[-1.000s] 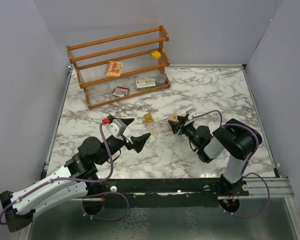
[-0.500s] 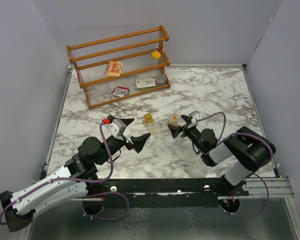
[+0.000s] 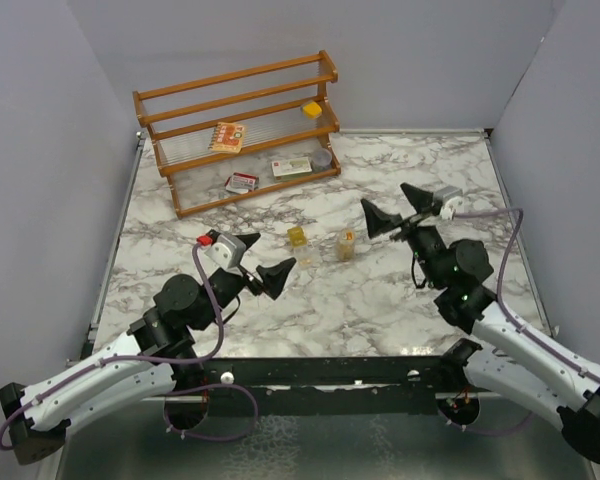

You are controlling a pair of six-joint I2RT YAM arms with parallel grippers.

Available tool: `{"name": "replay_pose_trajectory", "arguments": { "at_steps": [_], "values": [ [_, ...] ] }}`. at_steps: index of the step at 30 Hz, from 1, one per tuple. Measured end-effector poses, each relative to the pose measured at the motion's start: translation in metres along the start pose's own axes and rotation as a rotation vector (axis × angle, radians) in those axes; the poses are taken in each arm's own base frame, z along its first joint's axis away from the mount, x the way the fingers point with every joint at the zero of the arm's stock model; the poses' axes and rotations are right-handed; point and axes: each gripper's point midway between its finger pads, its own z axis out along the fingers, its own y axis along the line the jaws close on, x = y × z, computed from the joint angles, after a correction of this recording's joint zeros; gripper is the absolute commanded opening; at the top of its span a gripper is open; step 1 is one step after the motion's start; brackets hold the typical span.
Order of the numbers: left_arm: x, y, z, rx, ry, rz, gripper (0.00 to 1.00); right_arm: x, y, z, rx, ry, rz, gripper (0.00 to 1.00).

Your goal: Sort the pills into containers

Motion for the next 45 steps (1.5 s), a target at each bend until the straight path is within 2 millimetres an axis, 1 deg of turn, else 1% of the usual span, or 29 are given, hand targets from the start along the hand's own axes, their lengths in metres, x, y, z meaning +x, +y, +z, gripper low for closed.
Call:
{"name": "replay_pose_trajectory", "arguments": {
  "at_steps": [2,3,5,6,7,8,10,11,13,15,17,18,20,22,23,26,28,30,34,37,39,41,45],
  "values": [
    [0.001,0.006,0.001,-0.037,0.002,-0.007,0.99,-0.019,-0.005,0.014,0.047,0.012,0.004,1.0],
    [0.002,0.009,0.002,-0.057,0.006,-0.012,0.99,-0.024,-0.009,0.024,0.08,0.032,0.003,1.0],
    [0.007,0.017,0.005,-0.113,0.024,-0.021,0.99,-0.023,-0.016,0.051,0.146,0.088,-0.011,0.99],
    [0.011,0.023,0.006,-0.148,0.041,-0.023,0.99,-0.016,-0.021,0.065,0.171,0.123,-0.022,0.97],
    [0.014,0.026,0.007,-0.167,0.05,-0.023,0.99,0.0,-0.027,0.079,0.194,0.176,-0.036,0.94],
    [0.016,0.029,0.008,-0.19,0.059,-0.023,0.99,0.015,-0.035,0.089,0.211,0.221,-0.045,0.91],
    [0.021,0.035,0.009,-0.227,0.076,-0.019,0.99,0.061,-0.066,0.102,0.265,0.347,-0.05,0.85],
    [0.024,0.037,0.009,-0.239,0.083,-0.016,0.99,0.082,-0.091,0.103,0.315,0.404,-0.05,0.83],
    [0.025,0.042,0.01,-0.269,0.09,-0.01,0.99,0.116,-0.138,0.102,0.396,0.503,-0.027,0.81],
    [0.022,0.046,0.013,-0.292,0.091,-0.005,0.99,0.132,-0.172,0.107,0.455,0.549,-0.011,0.8],
    [0.017,0.05,0.018,-0.312,0.089,-0.002,0.99,0.138,-0.193,0.117,0.487,0.564,-0.016,0.78],
    [0.016,0.052,0.02,-0.321,0.089,-0.001,0.99,0.138,-0.197,0.124,0.487,0.559,-0.021,0.78],
    [0.016,0.058,0.026,-0.335,0.096,0.001,0.99,0.139,-0.198,0.141,0.473,0.552,-0.037,0.74],
    [0.018,0.067,0.036,-0.342,0.113,-0.006,0.97,0.14,-0.202,0.157,0.464,0.542,-0.056,0.7],
    [0.019,0.073,0.041,-0.347,0.124,-0.012,0.98,0.142,-0.203,0.167,0.458,0.535,-0.065,0.69],
    [0.031,0.093,0.052,-0.361,0.163,-0.039,0.99,0.159,-0.21,0.185,0.453,0.545,-0.083,0.66],
    [0.041,0.098,0.056,-0.353,0.193,-0.048,0.99,0.18,-0.219,0.195,0.459,0.565,-0.099,0.66],
    [0.044,0.095,0.058,-0.331,0.205,-0.051,0.99,0.201,-0.226,0.195,0.466,0.594,-0.108,0.67],
    [0.041,0.089,0.061,-0.297,0.194,-0.052,0.99,0.244,-0.244,0.191,0.496,0.652,-0.126,0.68],
    [0.039,0.087,0.062,-0.285,0.186,-0.054,0.99,0.262,-0.258,0.195,0.519,0.664,-0.137,0.68],
    [0.039,0.087,0.063,-0.282,0.182,-0.055,0.99,0.265,-0.265,0.197,0.532,0.659,-0.144,0.68],
    [0.039,0.086,0.064,-0.279,0.179,-0.055,0.99,0.262,-0.273,0.202,0.543,0.646,-0.152,0.68],
    [0.043,0.086,0.066,-0.275,0.189,-0.055,0.99,0.246,-0.294,0.22,0.571,0.582,-0.157,0.66]
  ]
}}
